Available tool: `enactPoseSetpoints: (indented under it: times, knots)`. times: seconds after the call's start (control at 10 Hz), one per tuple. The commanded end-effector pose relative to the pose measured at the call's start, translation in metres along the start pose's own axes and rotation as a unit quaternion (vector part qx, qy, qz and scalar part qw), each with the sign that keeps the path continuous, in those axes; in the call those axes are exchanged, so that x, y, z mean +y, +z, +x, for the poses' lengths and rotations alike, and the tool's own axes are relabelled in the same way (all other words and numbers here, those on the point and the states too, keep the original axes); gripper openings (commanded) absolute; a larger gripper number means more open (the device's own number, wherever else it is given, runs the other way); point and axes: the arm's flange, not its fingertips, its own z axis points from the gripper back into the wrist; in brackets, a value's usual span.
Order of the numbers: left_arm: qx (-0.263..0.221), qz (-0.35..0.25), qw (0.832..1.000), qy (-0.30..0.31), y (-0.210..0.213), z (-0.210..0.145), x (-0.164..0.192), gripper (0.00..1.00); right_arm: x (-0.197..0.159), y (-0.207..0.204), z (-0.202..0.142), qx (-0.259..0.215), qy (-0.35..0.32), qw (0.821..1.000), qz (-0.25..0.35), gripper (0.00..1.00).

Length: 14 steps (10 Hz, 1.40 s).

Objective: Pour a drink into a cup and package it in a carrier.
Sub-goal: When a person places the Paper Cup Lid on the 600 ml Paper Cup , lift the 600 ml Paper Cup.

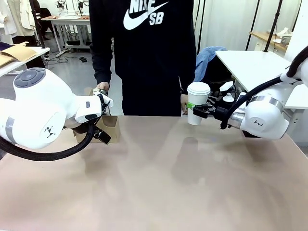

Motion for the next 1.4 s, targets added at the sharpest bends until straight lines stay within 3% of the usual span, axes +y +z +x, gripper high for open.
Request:
enactPoseSetpoints:
  times: [0.0, 0.3, 0.5, 0.7, 1.0, 1.3]
  knots:
    - [-0.001, -0.001, 1.0, 0.001, 0.0, 0.0, 0.0, 1.0, 0.009, 0.002, 0.053, 0.006, -0.014, 1.0, 0.011, 0.8]
    - [-0.001, -0.001, 1.0, 0.001, 0.0, 0.0, 0.0, 1.0, 0.031, 0.008, 0.132, 0.025, -0.006, 0.999, 0.035, 0.8]
    - [-0.001, -0.001, 1.0, 0.001, 0.0, 0.0, 0.0, 1.0, 0.061, 0.025, 0.198, 0.029, -0.007, 0.996, 0.085, 0.8]
    - [-0.001, -0.001, 1.0, 0.001, 0.0, 0.0, 0.0, 1.0, 0.092, 0.042, 0.241, 0.032, -0.004, 0.993, 0.115, 0.8]
    - [-0.001, -0.001, 1.0, 0.001, 0.0, 0.0, 0.0, 1.0, 0.105, 0.056, 0.251, 0.02, -0.003, 0.992, 0.128, 0.8]
    - [-0.001, -0.001, 1.0, 0.001, 0.0, 0.0, 0.0, 1.0, 0.108, 0.042, 0.257, 0.023, 0.014, 0.994, 0.11, 0.8]
